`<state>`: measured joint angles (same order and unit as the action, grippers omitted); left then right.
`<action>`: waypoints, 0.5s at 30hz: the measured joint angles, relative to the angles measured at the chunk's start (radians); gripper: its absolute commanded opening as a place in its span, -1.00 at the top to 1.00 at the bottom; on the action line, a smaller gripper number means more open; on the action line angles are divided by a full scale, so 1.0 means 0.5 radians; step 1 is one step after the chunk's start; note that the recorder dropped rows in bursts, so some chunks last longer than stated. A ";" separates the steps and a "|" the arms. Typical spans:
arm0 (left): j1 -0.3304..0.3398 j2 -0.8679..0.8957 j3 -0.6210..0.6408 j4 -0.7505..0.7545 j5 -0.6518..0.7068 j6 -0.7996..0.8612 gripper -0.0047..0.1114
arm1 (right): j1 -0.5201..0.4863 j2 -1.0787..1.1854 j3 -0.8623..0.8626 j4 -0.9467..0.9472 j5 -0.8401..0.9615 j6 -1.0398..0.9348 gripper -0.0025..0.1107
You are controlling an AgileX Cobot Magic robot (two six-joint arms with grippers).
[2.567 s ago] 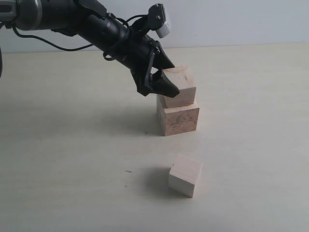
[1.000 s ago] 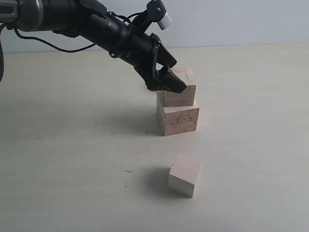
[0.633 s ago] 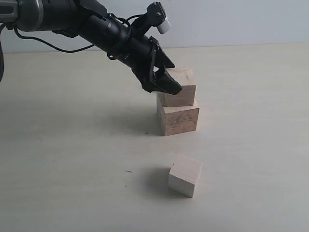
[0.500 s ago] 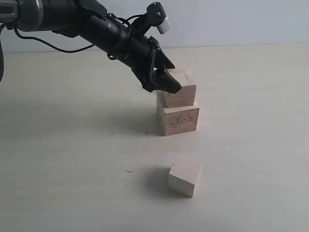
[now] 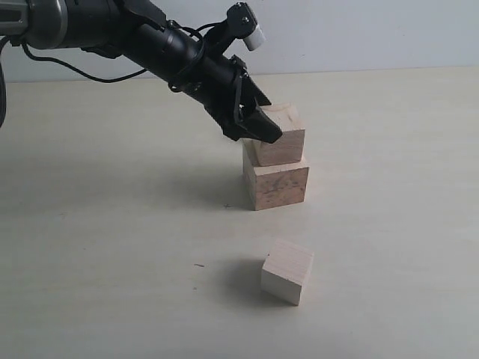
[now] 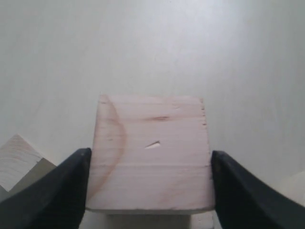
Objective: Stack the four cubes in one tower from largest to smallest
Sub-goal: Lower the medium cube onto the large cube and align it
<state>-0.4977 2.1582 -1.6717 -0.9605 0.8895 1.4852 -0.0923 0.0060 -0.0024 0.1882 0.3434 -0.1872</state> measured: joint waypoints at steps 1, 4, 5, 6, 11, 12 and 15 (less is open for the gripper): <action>0.000 0.000 0.000 0.000 0.000 0.000 0.34 | 0.000 0.000 0.000 0.000 0.000 0.000 0.96; 0.000 0.000 0.000 -0.004 0.000 0.000 0.34 | 0.000 0.000 0.000 0.000 0.000 0.000 0.96; 0.000 0.000 0.000 -0.004 0.000 0.000 0.34 | 0.000 0.000 0.000 0.000 0.000 0.000 0.96; 0.000 0.000 0.000 -0.004 0.000 0.000 0.34 | 0.000 0.000 0.000 0.000 0.000 0.000 0.96; -0.001 0.000 0.000 0.000 -0.001 -0.003 0.26 | 0.000 0.000 0.000 0.000 0.000 0.000 0.96; -0.001 0.000 0.000 0.005 -0.001 -0.003 0.21 | 0.000 0.000 0.000 0.000 0.000 0.000 0.96; -0.001 0.000 0.000 0.008 -0.009 -0.003 0.02 | 0.000 0.000 0.000 0.000 0.000 0.000 0.96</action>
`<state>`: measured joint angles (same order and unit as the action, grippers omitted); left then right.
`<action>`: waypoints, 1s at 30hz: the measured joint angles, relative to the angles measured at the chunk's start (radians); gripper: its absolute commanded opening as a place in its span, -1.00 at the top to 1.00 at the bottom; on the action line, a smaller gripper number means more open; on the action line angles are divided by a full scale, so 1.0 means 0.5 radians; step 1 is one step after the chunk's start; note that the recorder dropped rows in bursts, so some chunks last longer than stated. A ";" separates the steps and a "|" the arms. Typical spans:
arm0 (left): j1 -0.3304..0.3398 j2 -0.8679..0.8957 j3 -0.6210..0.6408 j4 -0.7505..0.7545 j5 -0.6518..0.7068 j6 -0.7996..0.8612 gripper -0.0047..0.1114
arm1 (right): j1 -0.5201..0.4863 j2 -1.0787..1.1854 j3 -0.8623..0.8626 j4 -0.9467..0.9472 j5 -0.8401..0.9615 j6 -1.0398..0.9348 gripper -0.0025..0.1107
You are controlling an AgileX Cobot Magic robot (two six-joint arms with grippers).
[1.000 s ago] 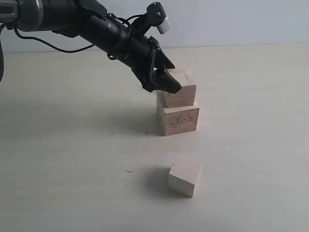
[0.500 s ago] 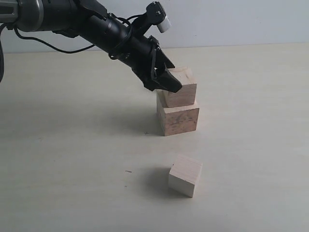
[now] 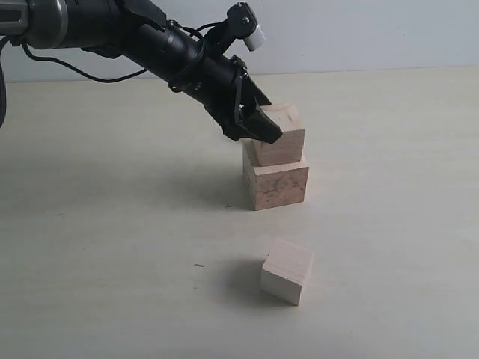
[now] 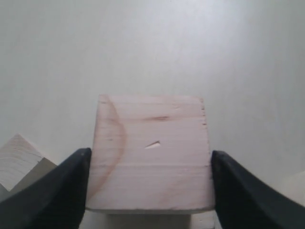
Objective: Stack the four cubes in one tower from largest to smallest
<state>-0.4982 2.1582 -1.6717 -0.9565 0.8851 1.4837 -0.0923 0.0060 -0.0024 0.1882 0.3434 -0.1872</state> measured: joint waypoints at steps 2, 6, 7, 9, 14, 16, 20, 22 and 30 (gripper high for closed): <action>0.000 0.000 0.000 0.000 -0.010 0.000 -0.06 | 0.000 0.000 0.000 0.000 0.000 0.000 0.96; 0.000 0.000 0.000 0.004 -0.023 0.000 -0.18 | 0.000 0.000 0.000 0.000 0.000 0.000 0.96; 0.000 0.000 0.000 0.004 -0.023 0.000 -0.25 | 0.000 0.000 0.000 0.000 0.000 0.000 0.96; 0.000 0.000 0.000 0.004 -0.026 0.000 -0.39 | 0.000 0.000 0.000 0.000 0.000 0.000 0.96; 0.000 0.000 0.000 0.004 -0.045 -0.016 -0.72 | 0.000 0.000 0.000 0.000 0.000 0.000 0.96; 0.000 0.000 0.000 0.004 -0.045 -0.028 -0.78 | 0.000 0.000 0.000 0.000 0.000 0.000 0.96; 0.000 0.000 0.000 0.004 -0.045 -0.036 -0.81 | 0.000 0.000 0.000 0.000 0.000 0.000 0.96; 0.000 0.000 0.000 0.004 -0.045 -0.036 -0.80 | 0.000 0.000 0.000 0.000 0.000 0.000 0.96; 0.000 -0.126 0.000 0.017 -0.056 -0.036 -0.80 | 0.000 0.000 0.000 0.000 0.000 0.000 0.96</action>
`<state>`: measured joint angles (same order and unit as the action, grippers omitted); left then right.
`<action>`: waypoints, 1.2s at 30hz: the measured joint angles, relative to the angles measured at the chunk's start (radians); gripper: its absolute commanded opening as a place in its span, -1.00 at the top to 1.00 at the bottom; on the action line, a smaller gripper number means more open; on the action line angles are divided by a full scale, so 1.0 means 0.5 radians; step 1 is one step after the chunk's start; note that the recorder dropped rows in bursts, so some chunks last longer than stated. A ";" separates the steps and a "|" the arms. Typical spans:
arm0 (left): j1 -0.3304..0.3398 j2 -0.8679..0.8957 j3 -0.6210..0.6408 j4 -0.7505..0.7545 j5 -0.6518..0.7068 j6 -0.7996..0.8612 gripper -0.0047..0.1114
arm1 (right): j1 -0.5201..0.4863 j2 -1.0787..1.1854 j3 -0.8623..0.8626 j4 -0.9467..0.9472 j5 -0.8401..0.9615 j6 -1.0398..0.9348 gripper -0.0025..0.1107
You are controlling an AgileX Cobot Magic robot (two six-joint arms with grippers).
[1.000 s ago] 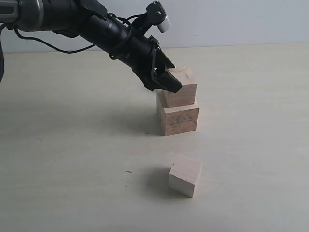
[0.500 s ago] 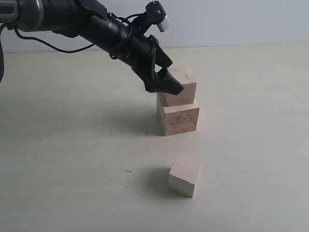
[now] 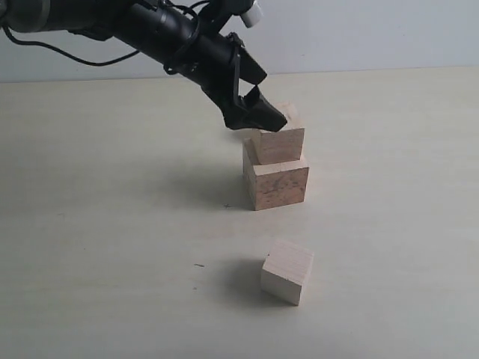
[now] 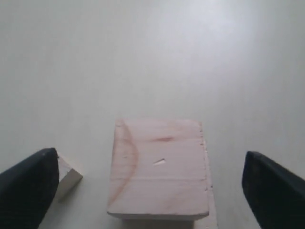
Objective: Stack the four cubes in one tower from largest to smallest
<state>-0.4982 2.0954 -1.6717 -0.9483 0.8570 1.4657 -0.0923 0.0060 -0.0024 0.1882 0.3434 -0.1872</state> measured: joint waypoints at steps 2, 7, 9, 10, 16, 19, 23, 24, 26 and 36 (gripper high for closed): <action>0.000 -0.058 0.000 0.000 0.011 0.000 -0.80 | 0.000 0.000 0.000 0.000 0.000 0.000 0.96; -0.004 -0.238 0.000 0.045 0.094 -0.068 -0.52 | 0.000 0.000 0.000 0.000 0.000 0.000 0.96; -0.003 -0.329 0.000 0.122 0.100 -0.164 -0.11 | 0.000 0.000 0.000 0.000 0.000 0.000 0.96; -0.003 -0.368 0.000 0.164 0.100 -0.206 0.18 | 0.000 0.000 0.000 0.000 0.000 0.000 0.96; -0.003 -0.626 0.000 0.656 0.109 -0.621 0.92 | 0.000 0.000 0.000 0.000 0.000 0.000 0.96; 0.005 -0.717 0.000 0.878 0.114 -0.889 0.92 | 0.000 0.000 0.000 0.000 0.000 0.000 0.96; 0.082 -0.808 0.013 0.942 0.054 -1.327 0.92 | 0.000 0.000 0.000 -0.018 0.000 -0.020 0.96; 0.120 -0.841 0.036 0.942 -0.008 -1.474 0.92 | 0.000 0.000 0.000 -0.041 0.000 -0.045 0.96; 0.209 -0.918 0.102 0.938 -0.160 -1.772 0.92 | 0.000 0.000 0.000 -0.121 0.000 -0.110 0.96; 0.615 -1.618 1.034 0.990 -1.090 -2.235 0.92 | 0.000 0.000 0.000 0.461 -0.979 0.319 0.96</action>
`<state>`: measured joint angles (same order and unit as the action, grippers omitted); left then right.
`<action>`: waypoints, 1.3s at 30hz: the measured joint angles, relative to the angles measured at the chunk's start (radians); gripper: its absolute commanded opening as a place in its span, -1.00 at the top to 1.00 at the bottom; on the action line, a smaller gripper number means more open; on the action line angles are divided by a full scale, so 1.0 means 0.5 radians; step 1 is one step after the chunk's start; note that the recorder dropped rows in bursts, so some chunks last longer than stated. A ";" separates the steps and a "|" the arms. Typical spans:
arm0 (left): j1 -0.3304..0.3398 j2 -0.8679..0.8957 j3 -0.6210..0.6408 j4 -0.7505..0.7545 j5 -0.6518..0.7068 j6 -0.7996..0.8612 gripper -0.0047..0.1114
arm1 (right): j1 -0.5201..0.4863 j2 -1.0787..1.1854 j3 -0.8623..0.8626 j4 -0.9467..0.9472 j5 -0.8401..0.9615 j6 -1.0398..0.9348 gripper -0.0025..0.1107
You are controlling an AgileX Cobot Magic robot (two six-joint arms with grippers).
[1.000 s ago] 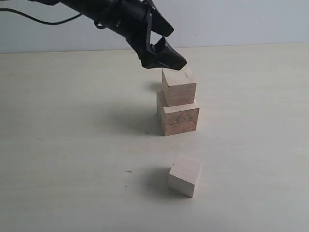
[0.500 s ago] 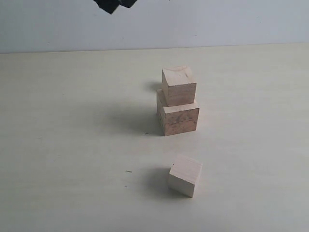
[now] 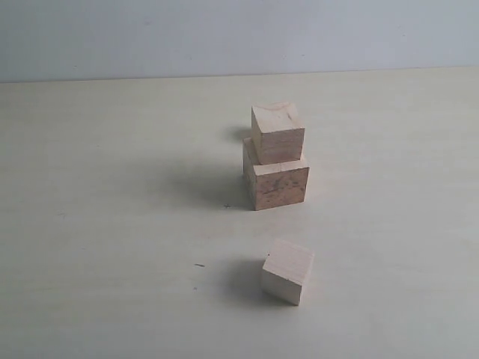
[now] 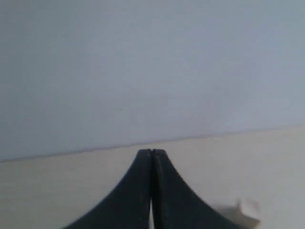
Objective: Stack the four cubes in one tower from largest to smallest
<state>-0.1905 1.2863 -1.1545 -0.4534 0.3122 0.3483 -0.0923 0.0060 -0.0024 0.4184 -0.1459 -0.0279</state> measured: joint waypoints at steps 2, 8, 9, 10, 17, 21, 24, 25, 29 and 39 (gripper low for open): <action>0.066 -0.202 0.238 0.003 -0.248 -0.020 0.92 | 0.000 0.000 -0.006 0.138 -0.202 0.213 0.96; 0.094 -0.752 0.956 -0.058 -0.820 -0.203 0.92 | -0.003 0.125 -0.275 0.091 -0.512 0.664 0.96; 0.094 -0.829 1.058 -0.063 -0.870 -0.218 0.92 | -0.003 0.197 -0.359 0.051 -0.593 0.688 0.96; 0.094 -0.889 1.134 -0.066 -0.902 -0.226 0.92 | -0.003 0.306 -0.434 0.016 -0.655 0.701 0.96; 0.094 -1.336 1.623 -0.179 -0.934 -0.290 0.92 | -0.008 1.482 -1.247 -0.934 -0.777 0.729 0.96; 0.094 -1.583 1.820 -0.214 -0.804 -0.324 0.92 | -0.004 2.312 -1.847 -1.555 -0.132 0.792 0.96; 0.094 -1.757 1.932 -0.224 -0.676 -0.328 0.92 | -0.004 2.983 -2.360 -1.636 0.720 0.786 0.96; 0.094 -1.803 1.964 -0.224 -0.636 -0.332 0.92 | -0.008 3.179 -2.542 -1.594 0.980 0.711 0.96; 0.094 -1.907 2.028 -0.141 -0.468 -0.332 0.92 | -0.011 3.735 -3.214 -0.893 1.743 -0.016 0.96; 0.094 -1.926 2.037 -0.028 -0.249 -0.332 0.92 | 0.141 4.373 -4.123 0.701 2.417 -1.551 0.89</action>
<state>-0.1436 0.3233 -0.1361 -0.4673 0.1875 0.1825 -0.0218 2.1927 -2.0641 0.7688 1.0627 -0.8032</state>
